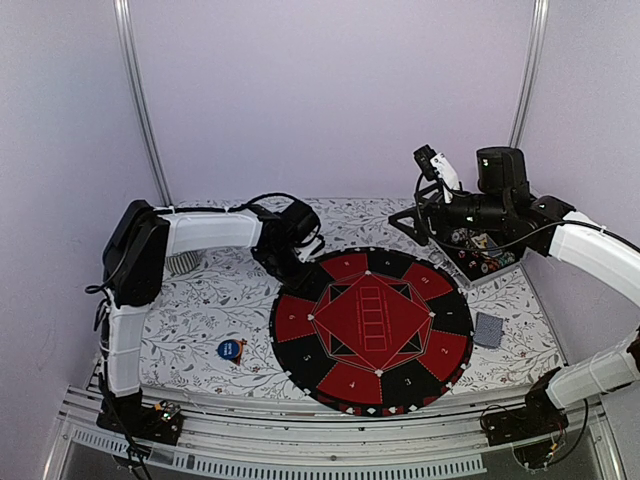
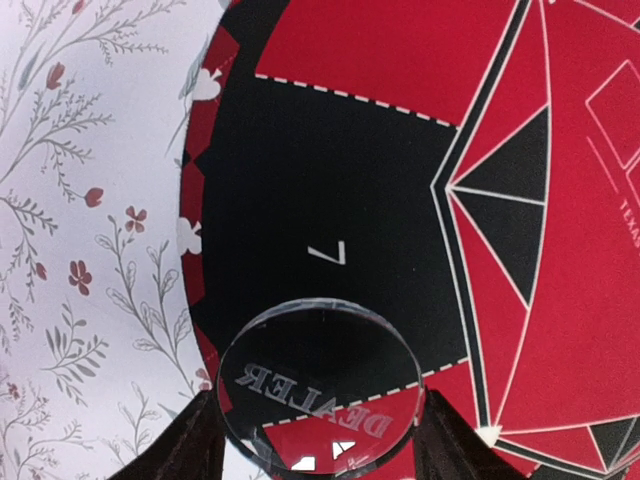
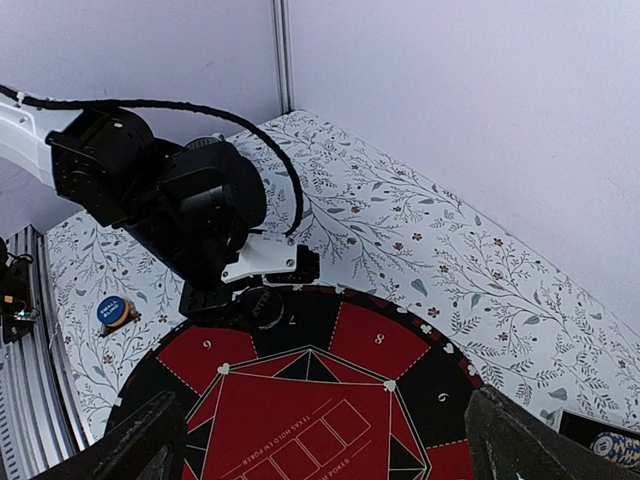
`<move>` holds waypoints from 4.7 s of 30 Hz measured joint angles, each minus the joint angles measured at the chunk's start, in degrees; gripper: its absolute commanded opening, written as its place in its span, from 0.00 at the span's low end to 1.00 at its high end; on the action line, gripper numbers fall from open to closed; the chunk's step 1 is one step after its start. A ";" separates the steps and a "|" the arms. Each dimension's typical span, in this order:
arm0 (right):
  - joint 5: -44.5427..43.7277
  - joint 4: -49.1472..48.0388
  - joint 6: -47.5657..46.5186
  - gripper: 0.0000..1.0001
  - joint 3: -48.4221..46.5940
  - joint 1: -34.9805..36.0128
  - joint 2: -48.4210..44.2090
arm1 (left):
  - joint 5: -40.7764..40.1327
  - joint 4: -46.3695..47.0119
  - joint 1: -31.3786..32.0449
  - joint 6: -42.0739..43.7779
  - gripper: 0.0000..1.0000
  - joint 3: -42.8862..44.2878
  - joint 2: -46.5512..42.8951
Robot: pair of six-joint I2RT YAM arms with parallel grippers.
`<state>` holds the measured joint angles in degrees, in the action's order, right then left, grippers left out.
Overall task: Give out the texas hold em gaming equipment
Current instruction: Place the dealer button in position 7, then pick up the small blind button from the center of the board, then pass from the left arm to the right
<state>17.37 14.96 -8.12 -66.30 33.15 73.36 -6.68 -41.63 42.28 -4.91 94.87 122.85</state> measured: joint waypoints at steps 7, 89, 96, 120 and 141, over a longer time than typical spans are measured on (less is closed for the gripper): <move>0.44 -0.02 -0.50 0.99 0.02 -0.22 0.02 | 1.38 -0.26 -1.33 0.37 0.45 5.64 3.23; 5.27 -3.85 -0.94 0.99 9.33 -0.24 -3.89 | 7.54 -2.23 -2.36 -26.36 0.47 -46.25 -34.34; 5.29 -3.85 -0.94 0.99 9.33 -0.24 -3.87 | 7.45 -2.86 -2.38 -26.16 0.45 -46.27 -34.80; 19.50 -19.98 32.87 0.64 3.48 0.90 18.99 | 1.75 -8.66 6.99 -12.48 0.44 -22.58 -32.74; 41.38 -41.68 62.58 0.44 -10.99 13.00 46.69 | -2.56 -9.62 10.56 -4.74 0.44 -15.10 -27.34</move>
<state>58.74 -26.72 54.46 -77.30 46.15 120.05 -9.23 -51.24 52.84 -9.65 79.77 95.50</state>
